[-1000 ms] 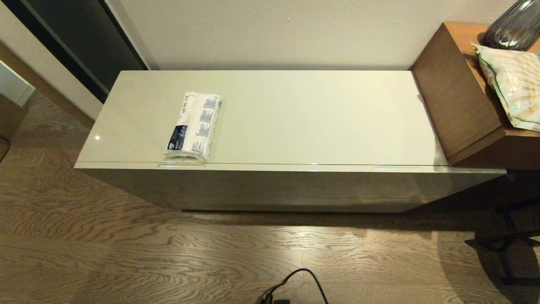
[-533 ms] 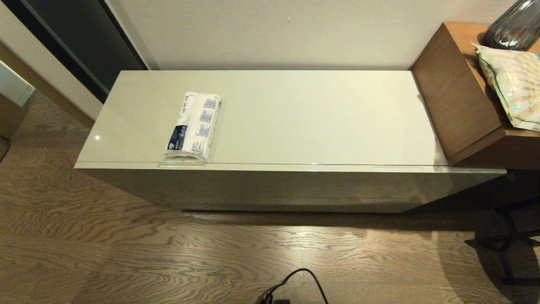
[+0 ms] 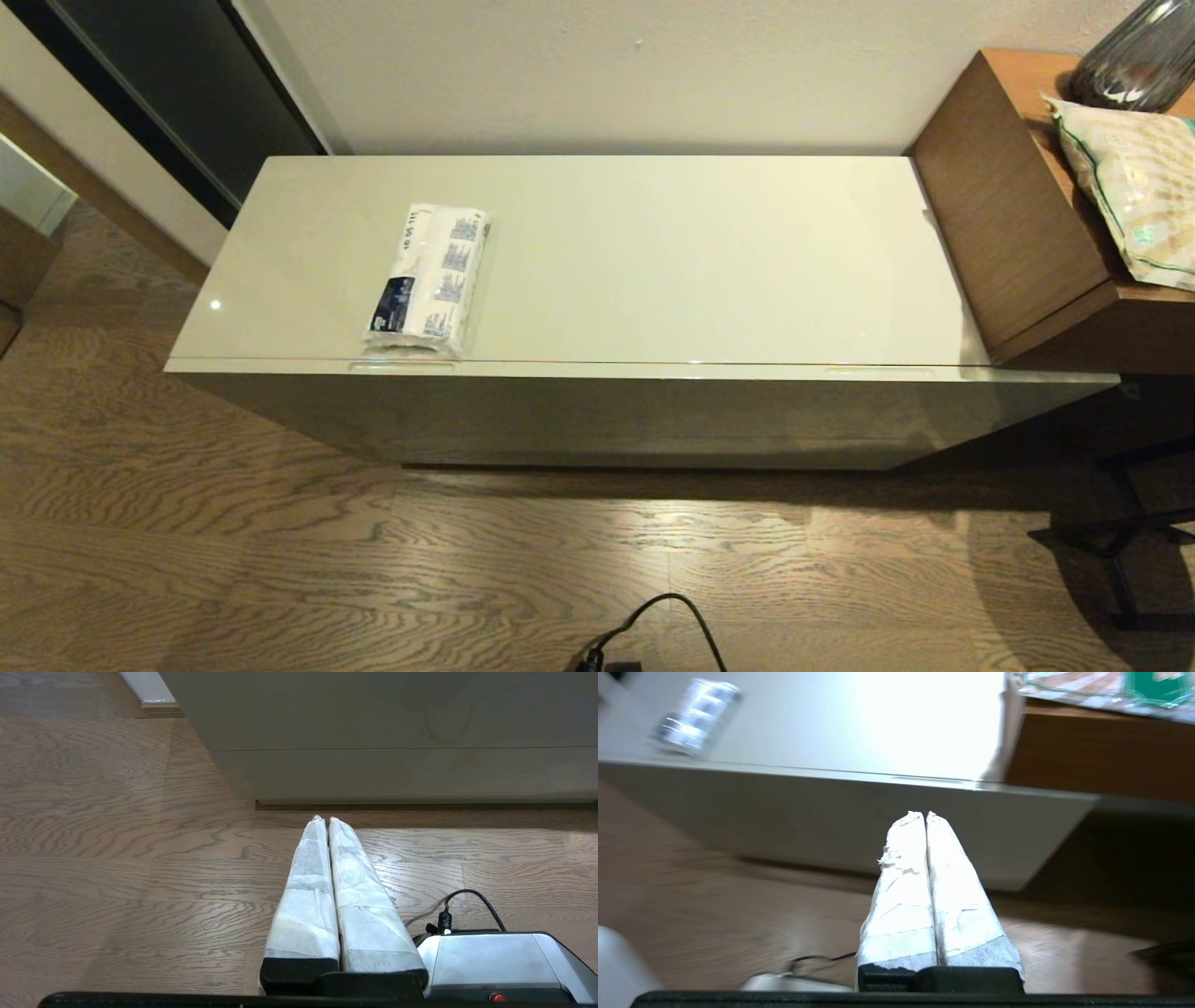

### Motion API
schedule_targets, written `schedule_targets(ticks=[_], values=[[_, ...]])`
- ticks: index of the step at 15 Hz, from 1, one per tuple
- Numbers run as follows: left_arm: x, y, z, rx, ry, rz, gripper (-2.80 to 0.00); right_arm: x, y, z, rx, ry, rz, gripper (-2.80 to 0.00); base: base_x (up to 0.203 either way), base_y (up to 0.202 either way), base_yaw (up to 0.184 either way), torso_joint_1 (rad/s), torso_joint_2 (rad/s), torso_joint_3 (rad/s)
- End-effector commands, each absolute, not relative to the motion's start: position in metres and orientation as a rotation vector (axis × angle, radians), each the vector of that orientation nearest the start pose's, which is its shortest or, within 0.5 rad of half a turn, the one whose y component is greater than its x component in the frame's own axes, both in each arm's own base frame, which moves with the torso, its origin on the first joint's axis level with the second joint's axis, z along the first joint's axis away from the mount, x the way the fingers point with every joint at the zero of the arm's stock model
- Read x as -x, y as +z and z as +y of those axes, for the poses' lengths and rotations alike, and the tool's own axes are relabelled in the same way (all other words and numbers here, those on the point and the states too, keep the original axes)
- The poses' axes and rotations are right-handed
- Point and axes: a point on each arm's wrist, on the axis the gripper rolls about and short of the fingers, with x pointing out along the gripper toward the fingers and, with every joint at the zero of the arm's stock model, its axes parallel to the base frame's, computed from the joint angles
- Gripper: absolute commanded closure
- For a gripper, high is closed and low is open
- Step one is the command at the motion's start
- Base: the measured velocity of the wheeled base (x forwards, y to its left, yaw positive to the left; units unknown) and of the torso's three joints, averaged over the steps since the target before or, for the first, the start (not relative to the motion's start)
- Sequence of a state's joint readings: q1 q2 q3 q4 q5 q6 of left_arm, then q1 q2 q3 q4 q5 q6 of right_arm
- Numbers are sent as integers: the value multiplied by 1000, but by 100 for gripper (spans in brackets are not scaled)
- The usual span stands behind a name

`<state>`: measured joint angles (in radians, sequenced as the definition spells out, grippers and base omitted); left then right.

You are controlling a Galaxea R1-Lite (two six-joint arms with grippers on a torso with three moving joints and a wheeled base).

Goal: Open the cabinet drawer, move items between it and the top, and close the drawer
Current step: Open the drawer

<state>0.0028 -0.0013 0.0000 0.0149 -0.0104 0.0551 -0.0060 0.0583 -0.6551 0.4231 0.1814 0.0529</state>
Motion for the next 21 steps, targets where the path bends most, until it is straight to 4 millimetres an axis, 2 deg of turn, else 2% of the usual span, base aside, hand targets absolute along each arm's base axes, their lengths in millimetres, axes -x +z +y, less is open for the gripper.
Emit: schedule_targets(ticks=[1, 2, 3, 6, 8, 14, 17, 19, 21], values=[[23, 74, 0, -55, -8, 15, 0, 77, 241, 6, -165, 183, -72, 0, 0, 0, 0, 0, 0, 0], [23, 74, 0, -55, -8, 15, 0, 62, 248, 6, -234, 167, 2, 0, 0, 0, 0, 0, 0, 0], [23, 74, 0, -55, -8, 15, 0, 45, 246, 7, -293, 146, 103, 0, 0, 0, 0, 0, 0, 0], [23, 74, 0, -55, -8, 15, 0, 1, 215, 5, -309, 99, 391, 0, 0, 0, 0, 0, 0, 0], [23, 74, 0, -55, -8, 15, 0, -19, 190, 4, -294, 88, 545, 0, 0, 0, 0, 0, 0, 0], [23, 74, 0, -55, -8, 15, 0, -79, 190, 4, -292, 171, 628, 0, 0, 0, 0, 0, 0, 0], [23, 74, 0, -55, -8, 15, 0, -126, 182, 9, -321, 209, 684, 0, 0, 0, 0, 0, 0, 0], [23, 74, 0, -55, -8, 15, 0, -155, 179, 24, -347, 281, 667, 0, 0, 0, 0, 0, 0, 0], [23, 74, 0, -55, -8, 15, 0, -188, 167, 36, -350, 305, 685, 0, 0, 0, 0, 0, 0, 0]])
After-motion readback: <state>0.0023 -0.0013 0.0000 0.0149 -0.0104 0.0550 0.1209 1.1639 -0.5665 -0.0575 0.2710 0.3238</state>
